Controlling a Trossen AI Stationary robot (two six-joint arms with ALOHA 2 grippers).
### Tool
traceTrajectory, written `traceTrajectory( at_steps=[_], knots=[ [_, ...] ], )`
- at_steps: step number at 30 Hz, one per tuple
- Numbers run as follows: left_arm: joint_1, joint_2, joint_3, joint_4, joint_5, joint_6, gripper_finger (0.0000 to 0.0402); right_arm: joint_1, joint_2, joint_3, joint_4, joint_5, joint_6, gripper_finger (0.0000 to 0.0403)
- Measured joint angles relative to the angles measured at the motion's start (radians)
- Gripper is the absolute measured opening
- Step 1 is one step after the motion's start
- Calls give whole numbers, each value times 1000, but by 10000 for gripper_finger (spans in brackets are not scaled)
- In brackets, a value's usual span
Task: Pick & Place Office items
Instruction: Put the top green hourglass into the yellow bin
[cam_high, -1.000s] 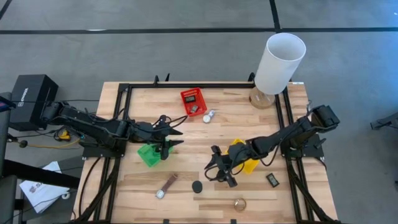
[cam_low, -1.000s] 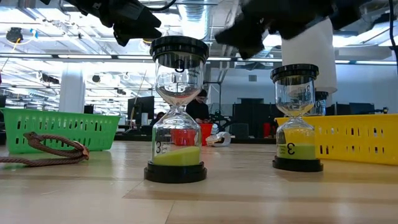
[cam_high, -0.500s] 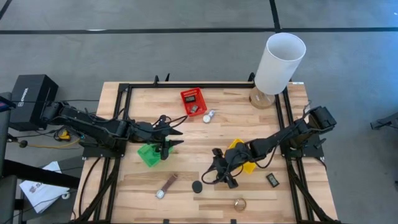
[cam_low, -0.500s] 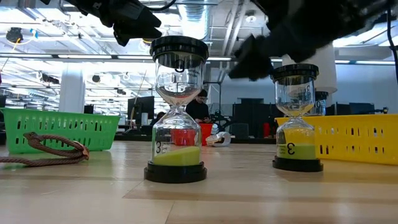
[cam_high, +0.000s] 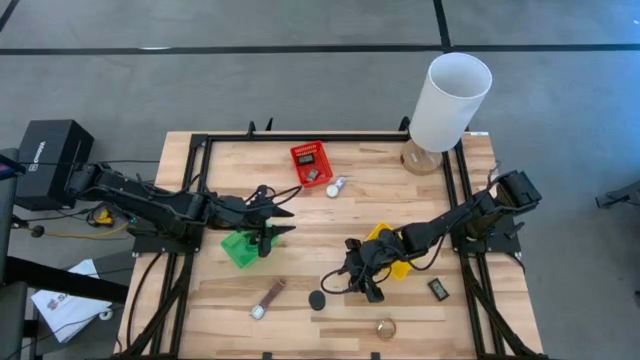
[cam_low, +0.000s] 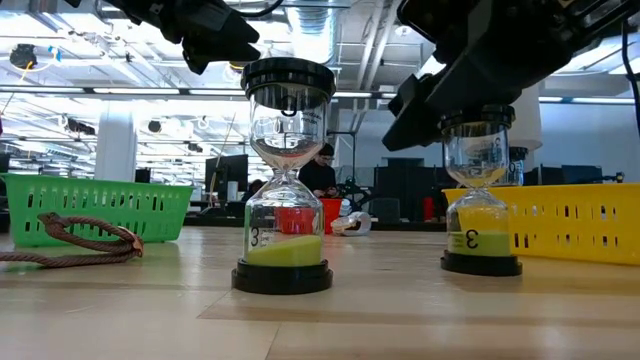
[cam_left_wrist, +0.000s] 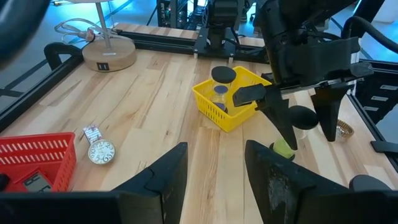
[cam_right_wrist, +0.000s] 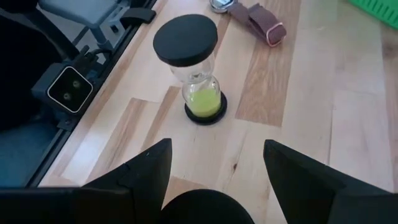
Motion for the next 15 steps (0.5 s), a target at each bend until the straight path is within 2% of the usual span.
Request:
traceTrajectory(
  at_steps=[12,15],
  knots=[
    [0,0,0,1,-1,1,155,13,-13,31,2,0,-11,245],
    [0,0,0,1,-1,2,155,17,-13,42,-60,0,-14,245]
  ],
)
